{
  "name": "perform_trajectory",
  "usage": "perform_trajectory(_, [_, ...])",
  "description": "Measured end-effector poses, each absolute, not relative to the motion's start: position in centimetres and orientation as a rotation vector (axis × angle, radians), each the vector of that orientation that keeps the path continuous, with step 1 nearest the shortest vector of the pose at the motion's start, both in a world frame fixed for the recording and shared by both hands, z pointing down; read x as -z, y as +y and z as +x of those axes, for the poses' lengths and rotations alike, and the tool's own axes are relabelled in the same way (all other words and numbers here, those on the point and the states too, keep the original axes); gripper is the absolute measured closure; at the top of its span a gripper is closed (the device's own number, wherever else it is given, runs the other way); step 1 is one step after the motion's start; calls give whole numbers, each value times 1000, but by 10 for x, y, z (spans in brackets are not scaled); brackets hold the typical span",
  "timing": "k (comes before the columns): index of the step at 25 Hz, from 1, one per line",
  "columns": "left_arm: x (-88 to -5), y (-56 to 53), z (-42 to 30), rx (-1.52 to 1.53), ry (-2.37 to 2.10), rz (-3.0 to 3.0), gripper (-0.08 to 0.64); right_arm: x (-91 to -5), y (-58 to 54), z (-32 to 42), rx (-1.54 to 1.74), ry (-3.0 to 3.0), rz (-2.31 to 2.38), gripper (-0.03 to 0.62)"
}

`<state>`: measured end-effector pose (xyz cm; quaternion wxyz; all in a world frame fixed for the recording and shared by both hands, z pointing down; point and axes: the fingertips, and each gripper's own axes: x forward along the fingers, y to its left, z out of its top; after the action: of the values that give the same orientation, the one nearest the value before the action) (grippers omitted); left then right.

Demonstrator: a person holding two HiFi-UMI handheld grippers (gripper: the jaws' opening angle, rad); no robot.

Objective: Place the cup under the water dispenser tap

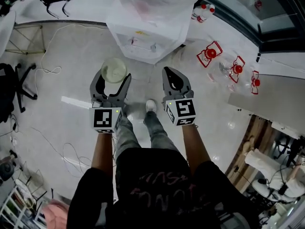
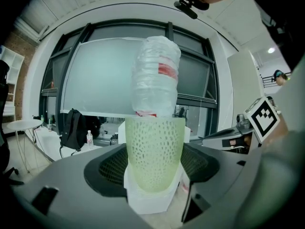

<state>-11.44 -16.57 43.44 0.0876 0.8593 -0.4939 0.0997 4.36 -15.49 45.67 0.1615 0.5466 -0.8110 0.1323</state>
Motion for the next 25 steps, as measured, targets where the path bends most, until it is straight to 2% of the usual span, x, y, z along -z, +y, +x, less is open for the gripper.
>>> perform_trajectory(25, [-620, -242, -91, -245, -1441, 2594, 206, -659, -200, 50, -481, -2269, 1564, 578])
